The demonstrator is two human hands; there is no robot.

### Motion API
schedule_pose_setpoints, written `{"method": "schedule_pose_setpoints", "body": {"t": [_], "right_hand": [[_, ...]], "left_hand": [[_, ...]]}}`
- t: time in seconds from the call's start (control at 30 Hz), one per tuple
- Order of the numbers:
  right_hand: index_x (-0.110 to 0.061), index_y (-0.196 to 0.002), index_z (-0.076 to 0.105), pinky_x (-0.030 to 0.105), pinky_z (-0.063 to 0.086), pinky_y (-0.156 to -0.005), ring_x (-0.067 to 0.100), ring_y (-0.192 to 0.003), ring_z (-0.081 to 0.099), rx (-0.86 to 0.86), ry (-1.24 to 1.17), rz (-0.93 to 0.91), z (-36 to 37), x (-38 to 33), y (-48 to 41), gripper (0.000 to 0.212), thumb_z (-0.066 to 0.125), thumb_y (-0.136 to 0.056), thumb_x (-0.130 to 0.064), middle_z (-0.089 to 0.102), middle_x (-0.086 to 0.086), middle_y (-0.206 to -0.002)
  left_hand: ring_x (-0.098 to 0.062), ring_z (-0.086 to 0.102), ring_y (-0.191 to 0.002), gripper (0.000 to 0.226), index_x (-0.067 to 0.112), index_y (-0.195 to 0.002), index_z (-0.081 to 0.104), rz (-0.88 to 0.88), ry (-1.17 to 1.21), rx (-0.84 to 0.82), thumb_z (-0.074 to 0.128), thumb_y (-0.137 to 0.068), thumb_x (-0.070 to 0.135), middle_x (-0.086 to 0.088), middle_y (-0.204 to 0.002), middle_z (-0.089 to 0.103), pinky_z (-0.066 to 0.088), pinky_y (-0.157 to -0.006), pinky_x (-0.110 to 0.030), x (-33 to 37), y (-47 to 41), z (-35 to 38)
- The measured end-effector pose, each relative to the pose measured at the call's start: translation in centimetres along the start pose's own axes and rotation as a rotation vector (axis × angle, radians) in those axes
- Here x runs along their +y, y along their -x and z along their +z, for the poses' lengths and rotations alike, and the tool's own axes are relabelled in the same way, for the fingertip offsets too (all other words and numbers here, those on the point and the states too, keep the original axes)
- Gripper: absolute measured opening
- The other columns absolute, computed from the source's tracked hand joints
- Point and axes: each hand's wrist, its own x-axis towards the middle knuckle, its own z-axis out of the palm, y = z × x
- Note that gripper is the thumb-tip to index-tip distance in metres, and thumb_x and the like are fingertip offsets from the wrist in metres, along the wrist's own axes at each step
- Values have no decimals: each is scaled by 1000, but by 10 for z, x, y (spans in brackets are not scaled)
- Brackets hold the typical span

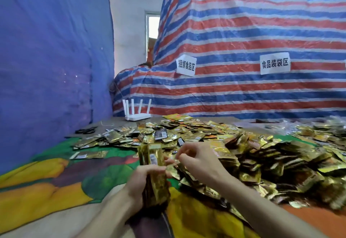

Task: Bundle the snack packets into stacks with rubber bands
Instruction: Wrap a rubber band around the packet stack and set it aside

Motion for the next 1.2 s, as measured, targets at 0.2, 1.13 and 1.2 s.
{"method": "schedule_pose_setpoints", "body": {"t": [0.2, 1.13, 1.2], "right_hand": [[-25, -97, 79, 16, 53, -74, -2, -86, 66, 32, -91, -93, 38, 9, -10, 11, 70, -92, -19, 74, -13, -88], [-25, -98, 73, 22, 54, -67, 7, -76, 63, 33, 108, -58, 26, 28, -1, 5, 71, -93, -24, 66, -10, -80], [-24, -97, 76, 21, 52, -63, 8, -74, 62, 18, 105, -46, 25, 29, -1, 6, 71, -93, -24, 66, -9, -79]], "left_hand": [[-26, 61, -66, 43, 4, -90, 73, -49, 56, 85, 76, -49, 15, -16, -88, 66, 47, -71, -37, 9, 3, -6], [-21, 62, -67, 49, 5, -107, 69, 84, -25, 105, 64, -58, 7, -18, -97, 69, 53, -62, -34, 4, 4, -3], [-20, 62, -66, 54, 4, -113, 66, 106, -36, 106, 62, -59, 8, -17, -96, 70, 53, -61, -33, 4, 4, -2]]}}
